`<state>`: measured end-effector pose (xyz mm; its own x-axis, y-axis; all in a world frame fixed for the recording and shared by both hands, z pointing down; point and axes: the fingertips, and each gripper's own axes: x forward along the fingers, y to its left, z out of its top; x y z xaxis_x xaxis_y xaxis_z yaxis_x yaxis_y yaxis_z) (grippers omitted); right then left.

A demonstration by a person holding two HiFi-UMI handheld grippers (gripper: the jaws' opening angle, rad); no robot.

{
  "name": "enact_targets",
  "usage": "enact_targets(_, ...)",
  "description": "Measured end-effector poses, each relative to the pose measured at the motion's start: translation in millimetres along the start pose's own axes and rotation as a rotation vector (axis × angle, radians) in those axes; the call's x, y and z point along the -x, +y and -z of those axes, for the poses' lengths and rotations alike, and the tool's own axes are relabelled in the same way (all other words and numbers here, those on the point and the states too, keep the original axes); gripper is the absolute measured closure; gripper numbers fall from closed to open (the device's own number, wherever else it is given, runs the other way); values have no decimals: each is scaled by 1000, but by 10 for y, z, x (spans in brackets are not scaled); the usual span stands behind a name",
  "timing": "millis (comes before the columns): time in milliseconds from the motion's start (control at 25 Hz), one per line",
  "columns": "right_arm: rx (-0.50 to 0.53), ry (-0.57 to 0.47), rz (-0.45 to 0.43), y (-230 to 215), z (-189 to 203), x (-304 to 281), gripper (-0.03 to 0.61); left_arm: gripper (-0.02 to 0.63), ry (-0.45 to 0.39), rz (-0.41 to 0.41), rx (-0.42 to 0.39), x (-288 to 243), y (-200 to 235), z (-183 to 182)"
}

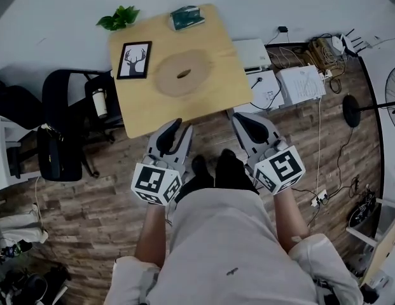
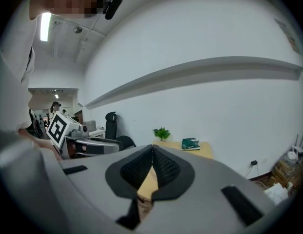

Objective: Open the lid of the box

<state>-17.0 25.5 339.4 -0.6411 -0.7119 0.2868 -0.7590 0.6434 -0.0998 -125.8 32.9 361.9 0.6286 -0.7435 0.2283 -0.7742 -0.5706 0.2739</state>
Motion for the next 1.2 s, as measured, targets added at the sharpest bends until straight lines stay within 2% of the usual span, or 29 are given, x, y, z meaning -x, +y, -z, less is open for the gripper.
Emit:
enact_targets(480, -19, 25, -38, -281, 75, -309, 578, 495, 42, -29, 18, -378, 196, 142)
enact_targets(800, -39, 50, -116, -662, 50, -702, 578, 474, 82, -70, 6, -915, 359, 68)
enact_targets(1200, -40, 113, -239, -1184, 124, -1176, 578, 448, 164, -157, 0, -1593, 615, 199)
